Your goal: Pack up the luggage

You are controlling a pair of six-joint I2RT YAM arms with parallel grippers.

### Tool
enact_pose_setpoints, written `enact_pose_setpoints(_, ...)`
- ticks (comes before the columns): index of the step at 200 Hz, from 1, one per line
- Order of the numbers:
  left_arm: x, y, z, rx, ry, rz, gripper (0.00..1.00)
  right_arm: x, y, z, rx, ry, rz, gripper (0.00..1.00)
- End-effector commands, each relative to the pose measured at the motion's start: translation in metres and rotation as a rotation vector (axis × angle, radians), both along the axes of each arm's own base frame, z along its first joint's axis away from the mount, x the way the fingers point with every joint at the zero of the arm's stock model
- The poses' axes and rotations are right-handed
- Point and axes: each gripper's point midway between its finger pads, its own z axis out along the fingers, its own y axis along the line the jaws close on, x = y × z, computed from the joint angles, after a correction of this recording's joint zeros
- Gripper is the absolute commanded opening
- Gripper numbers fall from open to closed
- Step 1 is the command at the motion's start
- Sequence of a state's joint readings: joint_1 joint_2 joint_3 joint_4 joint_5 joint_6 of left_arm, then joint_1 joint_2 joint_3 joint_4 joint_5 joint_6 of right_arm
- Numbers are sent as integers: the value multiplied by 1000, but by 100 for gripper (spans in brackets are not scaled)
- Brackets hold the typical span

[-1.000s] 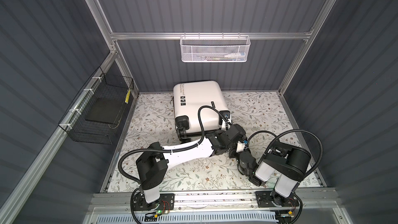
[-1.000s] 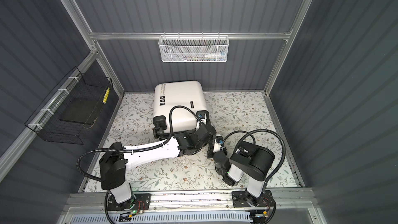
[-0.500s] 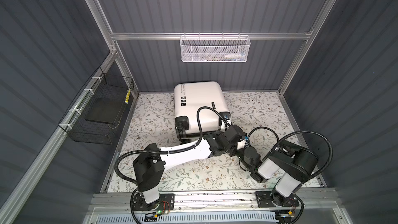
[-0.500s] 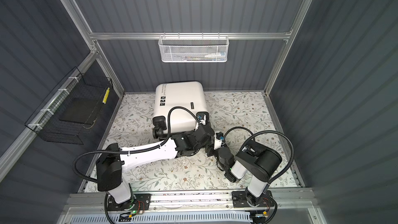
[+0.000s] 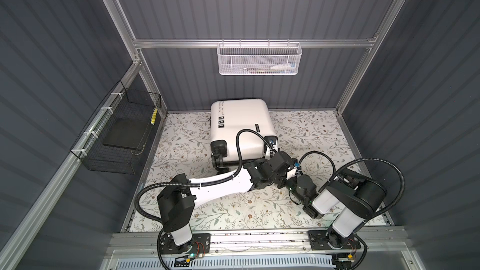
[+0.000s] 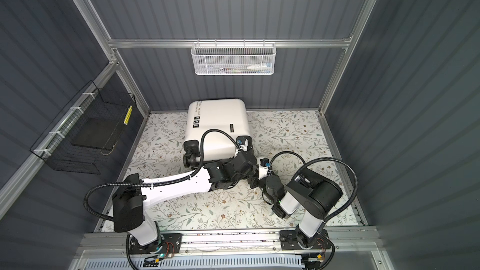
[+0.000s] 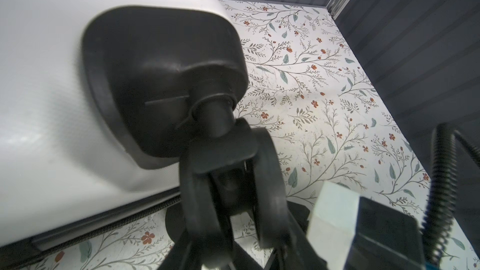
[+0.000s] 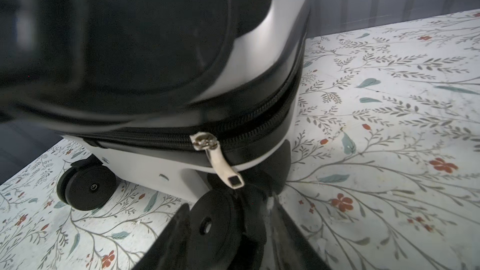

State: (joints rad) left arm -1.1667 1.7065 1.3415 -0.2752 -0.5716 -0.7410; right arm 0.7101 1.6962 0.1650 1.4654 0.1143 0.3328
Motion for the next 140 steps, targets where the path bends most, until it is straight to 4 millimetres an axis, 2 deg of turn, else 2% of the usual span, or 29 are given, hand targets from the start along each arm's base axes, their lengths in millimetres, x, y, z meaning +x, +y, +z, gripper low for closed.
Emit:
enact_pose_setpoints(1,-8,-17,70,-174,-105,-68,0,5,6,7,19,-20,11,50)
enact_pose_setpoints(84,-9,-19,69,-181,-100,-71,0,21,9,13,39,-20,8,44)
enact_pose_setpoints(140,-9,-18,68,-182,-99,-70,0,21,14,13,60,-7,30,24)
